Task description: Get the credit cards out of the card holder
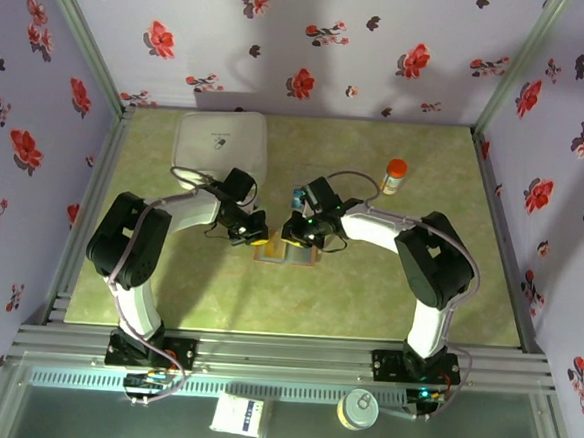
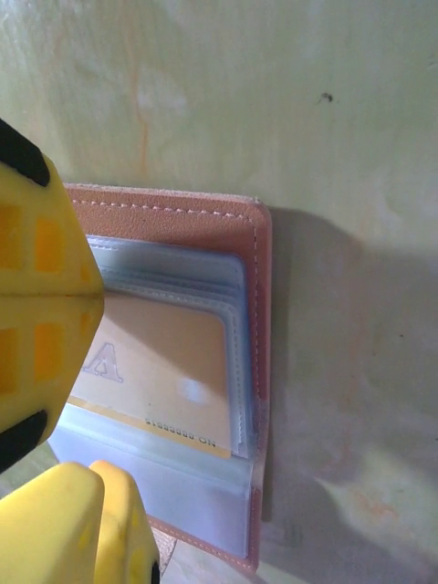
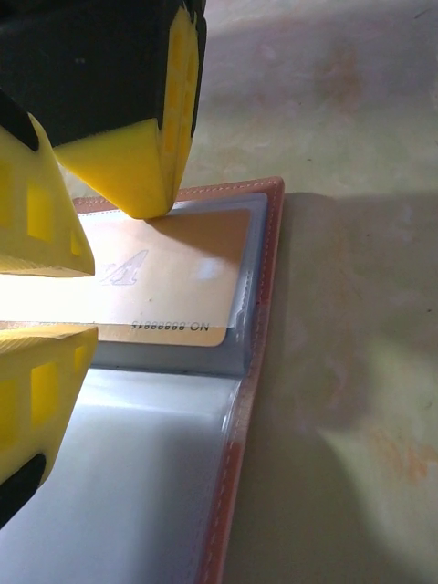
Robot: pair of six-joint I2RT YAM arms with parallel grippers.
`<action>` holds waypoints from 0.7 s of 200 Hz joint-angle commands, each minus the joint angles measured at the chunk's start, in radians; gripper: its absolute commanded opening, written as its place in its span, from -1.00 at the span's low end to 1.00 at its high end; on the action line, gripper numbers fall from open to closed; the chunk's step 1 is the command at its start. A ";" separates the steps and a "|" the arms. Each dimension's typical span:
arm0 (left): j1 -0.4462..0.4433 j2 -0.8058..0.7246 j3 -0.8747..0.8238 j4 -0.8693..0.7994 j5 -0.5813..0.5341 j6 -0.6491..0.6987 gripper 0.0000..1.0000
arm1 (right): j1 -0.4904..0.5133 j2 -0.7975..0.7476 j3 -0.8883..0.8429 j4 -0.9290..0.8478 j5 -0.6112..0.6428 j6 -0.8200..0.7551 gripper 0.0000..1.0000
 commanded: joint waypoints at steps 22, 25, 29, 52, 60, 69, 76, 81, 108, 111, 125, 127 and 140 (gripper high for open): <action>0.009 0.018 -0.033 0.003 -0.011 0.025 -0.99 | 0.015 0.021 0.004 0.047 -0.033 0.019 -0.55; 0.009 0.020 -0.034 0.003 -0.012 0.024 -0.99 | 0.015 0.022 0.004 0.047 -0.032 0.017 -0.55; 0.009 0.020 -0.035 0.003 -0.011 0.024 -0.99 | 0.015 0.022 0.003 0.046 -0.033 0.017 -0.55; 0.009 0.012 -0.042 0.005 -0.011 0.017 -1.00 | 0.015 0.025 -0.004 0.043 -0.028 0.014 -0.55; 0.008 0.009 -0.044 0.006 -0.012 0.015 -1.00 | 0.015 0.028 -0.008 0.041 -0.026 0.015 -0.56; 0.009 0.004 -0.047 0.005 -0.013 0.012 -1.00 | 0.015 0.033 -0.011 0.043 -0.028 0.015 -0.56; 0.009 0.002 -0.050 0.007 -0.013 0.011 -1.00 | 0.015 0.034 -0.014 0.045 -0.028 0.016 -0.56; 0.009 0.001 -0.052 0.008 -0.013 0.010 -1.00 | 0.015 0.036 -0.015 0.047 -0.027 0.016 -0.56; 0.009 -0.002 -0.057 0.008 -0.012 0.005 -1.00 | 0.015 0.037 -0.025 0.046 -0.017 0.017 -0.56; 0.009 -0.002 -0.058 0.009 -0.011 0.005 -1.00 | 0.015 0.038 -0.025 0.046 -0.015 0.017 -0.56; 0.008 -0.005 -0.061 0.009 -0.012 0.004 -1.00 | 0.015 0.040 -0.025 0.042 -0.014 0.014 -0.56; 0.008 -0.006 -0.061 0.009 -0.012 0.004 -1.00 | 0.015 0.041 -0.025 0.043 -0.013 0.014 -0.56; 0.008 -0.010 -0.062 0.009 -0.011 0.001 -1.00 | 0.015 0.042 -0.027 0.040 -0.009 0.013 -0.56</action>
